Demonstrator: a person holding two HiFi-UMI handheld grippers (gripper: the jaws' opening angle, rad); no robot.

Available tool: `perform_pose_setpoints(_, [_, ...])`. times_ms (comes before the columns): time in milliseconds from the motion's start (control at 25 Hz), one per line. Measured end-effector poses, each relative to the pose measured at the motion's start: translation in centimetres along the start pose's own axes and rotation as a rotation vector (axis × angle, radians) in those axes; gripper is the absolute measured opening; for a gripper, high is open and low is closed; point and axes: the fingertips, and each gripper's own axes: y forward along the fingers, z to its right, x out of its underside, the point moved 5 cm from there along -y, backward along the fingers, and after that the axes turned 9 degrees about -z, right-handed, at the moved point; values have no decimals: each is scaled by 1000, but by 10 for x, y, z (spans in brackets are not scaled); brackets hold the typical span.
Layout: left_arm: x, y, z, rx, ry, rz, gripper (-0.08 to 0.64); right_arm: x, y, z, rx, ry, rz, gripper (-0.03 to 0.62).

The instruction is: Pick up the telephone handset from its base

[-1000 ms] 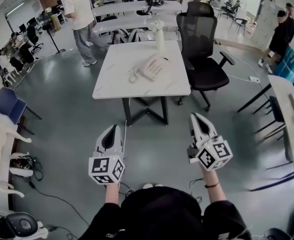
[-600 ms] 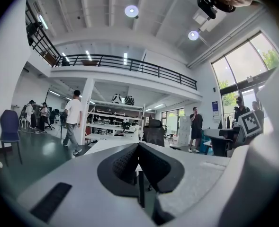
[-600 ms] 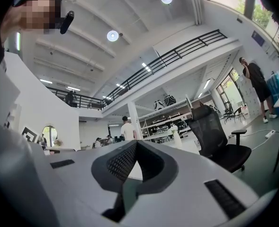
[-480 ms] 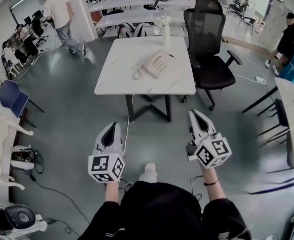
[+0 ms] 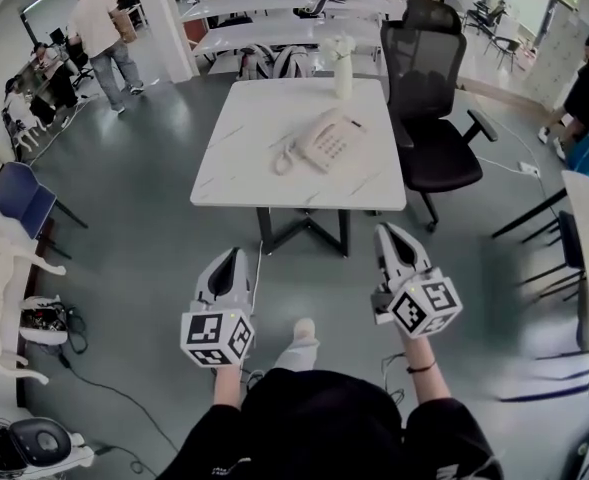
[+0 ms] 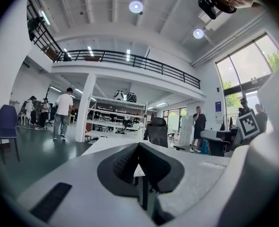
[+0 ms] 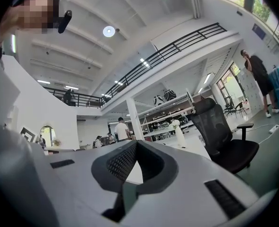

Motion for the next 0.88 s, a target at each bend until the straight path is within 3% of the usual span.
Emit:
perform_pose_setpoints(480, [-26,107,-49,52,-7,-37,0,-8,106,36,44,31,-35,-9])
perform_pose_setpoints(880, [-40,175,-65,132,8,-58,0,-13,156,60,115,14,-45,-9])
